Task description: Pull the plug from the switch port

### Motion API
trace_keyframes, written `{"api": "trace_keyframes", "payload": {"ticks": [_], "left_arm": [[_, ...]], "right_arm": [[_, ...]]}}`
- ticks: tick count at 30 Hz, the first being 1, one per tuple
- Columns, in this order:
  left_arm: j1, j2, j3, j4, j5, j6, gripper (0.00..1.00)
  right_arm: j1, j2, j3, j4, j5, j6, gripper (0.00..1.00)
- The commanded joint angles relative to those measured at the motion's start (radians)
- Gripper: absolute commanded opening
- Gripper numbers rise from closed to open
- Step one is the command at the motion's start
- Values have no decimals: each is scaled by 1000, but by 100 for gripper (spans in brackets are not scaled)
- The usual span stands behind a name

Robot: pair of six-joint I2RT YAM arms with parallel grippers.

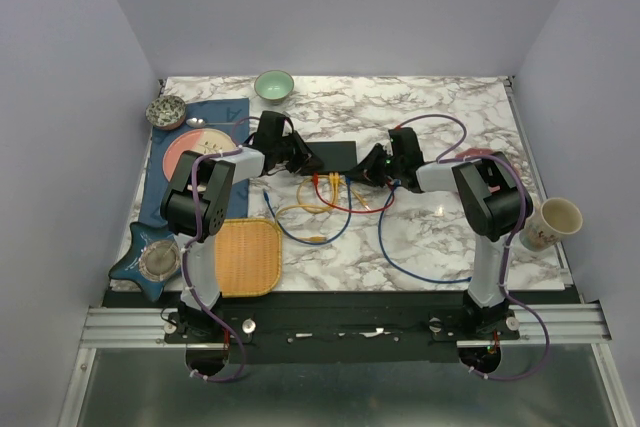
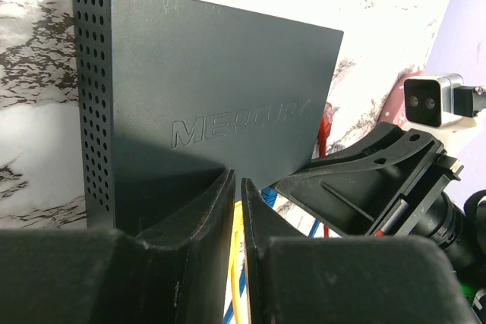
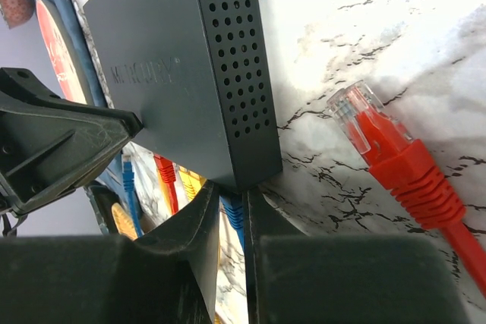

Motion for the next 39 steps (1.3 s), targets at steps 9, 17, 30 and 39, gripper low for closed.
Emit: {"api": "trace_keyframes", "payload": {"ticks": [9, 17, 30, 39], "left_arm": [[-19, -15, -23, -12, 72, -12, 23], [-60, 37, -23, 29, 107, -37, 23], [-60, 89, 12, 69, 98, -92, 23], [-46, 45, 1, 97, 97, -101, 23]], "right_arm": [[4, 8, -20, -36, -13, -72, 0], [5, -8, -22, -88, -17, -118, 0], [5, -70, -80, -165, -71, -193, 0], [5, -239, -112, -278, 76, -233, 0]]}}
